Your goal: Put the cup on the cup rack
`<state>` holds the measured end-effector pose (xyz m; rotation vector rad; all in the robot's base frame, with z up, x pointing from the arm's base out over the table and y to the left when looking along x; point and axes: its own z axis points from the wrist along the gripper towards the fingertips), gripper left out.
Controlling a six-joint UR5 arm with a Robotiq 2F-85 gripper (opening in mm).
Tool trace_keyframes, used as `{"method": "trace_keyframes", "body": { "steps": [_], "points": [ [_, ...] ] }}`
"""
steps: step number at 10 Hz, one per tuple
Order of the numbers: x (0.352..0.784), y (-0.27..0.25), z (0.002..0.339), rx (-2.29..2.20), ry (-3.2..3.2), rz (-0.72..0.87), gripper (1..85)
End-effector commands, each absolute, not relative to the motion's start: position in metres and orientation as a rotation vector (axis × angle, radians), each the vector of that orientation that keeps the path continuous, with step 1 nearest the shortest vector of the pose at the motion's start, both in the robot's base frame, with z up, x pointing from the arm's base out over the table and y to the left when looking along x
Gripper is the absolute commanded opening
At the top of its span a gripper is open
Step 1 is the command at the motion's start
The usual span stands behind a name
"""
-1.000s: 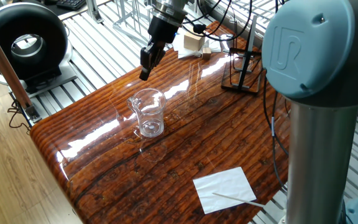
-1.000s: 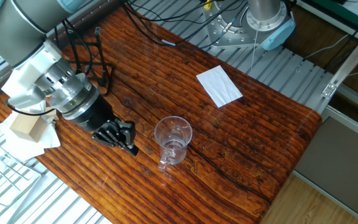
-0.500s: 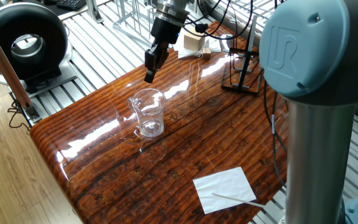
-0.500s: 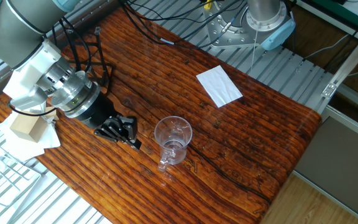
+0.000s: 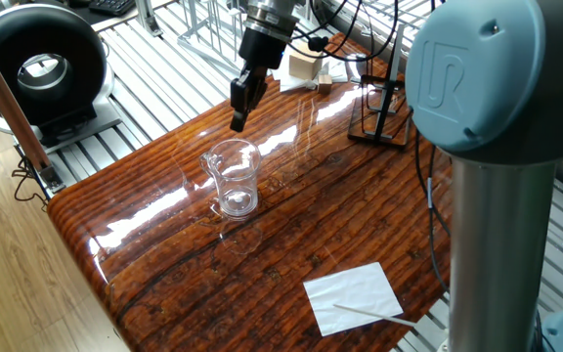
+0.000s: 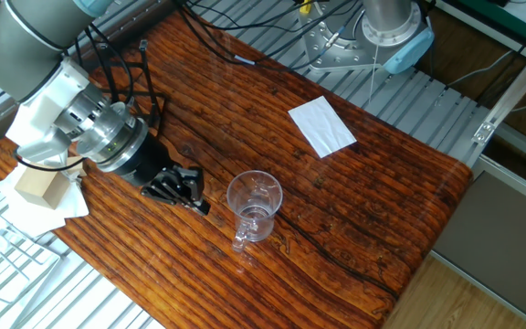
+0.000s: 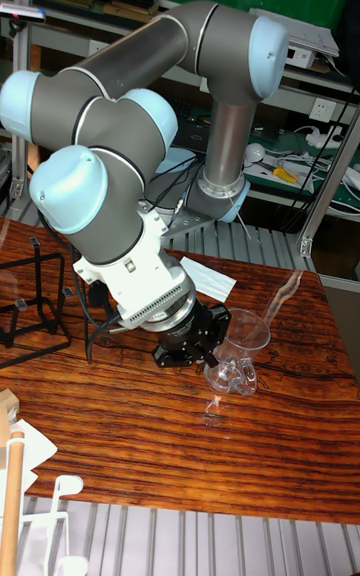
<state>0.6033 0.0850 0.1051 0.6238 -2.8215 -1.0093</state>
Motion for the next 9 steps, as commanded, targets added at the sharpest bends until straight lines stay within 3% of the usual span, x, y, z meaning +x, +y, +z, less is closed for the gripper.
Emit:
{"method": "trace_keyframes", "body": {
  "steps": [1,9],
  "points": [
    [0.602,0.083,0.107,0.621,-2.814,-1.005,1.0],
    [0.629,0.085,0.102,0.533,-2.928,-1.0,1.0]
  ]
}}
